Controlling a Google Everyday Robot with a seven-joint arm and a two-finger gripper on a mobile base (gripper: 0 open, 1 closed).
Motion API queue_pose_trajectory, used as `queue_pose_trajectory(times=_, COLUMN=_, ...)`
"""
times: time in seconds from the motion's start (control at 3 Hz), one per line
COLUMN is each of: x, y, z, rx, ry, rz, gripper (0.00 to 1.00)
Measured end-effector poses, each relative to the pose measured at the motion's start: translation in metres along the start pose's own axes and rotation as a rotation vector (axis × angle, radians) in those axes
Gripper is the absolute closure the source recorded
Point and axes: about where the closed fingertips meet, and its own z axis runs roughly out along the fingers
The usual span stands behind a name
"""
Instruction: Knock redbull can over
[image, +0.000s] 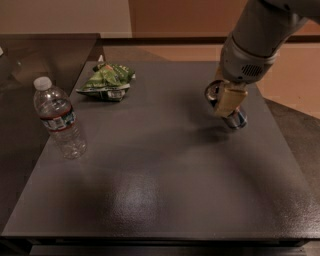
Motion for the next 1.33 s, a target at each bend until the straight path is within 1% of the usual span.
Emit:
queue_pose_trajectory(times=0.33, x=0.006, y=0.003, z=0.011, rx=-0.01, ry=0.079, rz=-0.037, gripper=0.59)
queue_pose_trajectory(times=0.67, x=0.007, y=0.01, z=0.021, rx=-0.022, ry=0.129, rz=-0.08, gripper=0.35)
queue_pose_trajectory(times=1.0, x=0.005, y=0.015, z=0.027, rx=-0.031, ry=0.16, rz=-0.117, gripper=0.13)
queue_pose_trajectory(times=1.33, x=0.002, y=0.023, z=0.037, rx=-0.051, ry=0.173, rz=-0.148, gripper=0.0)
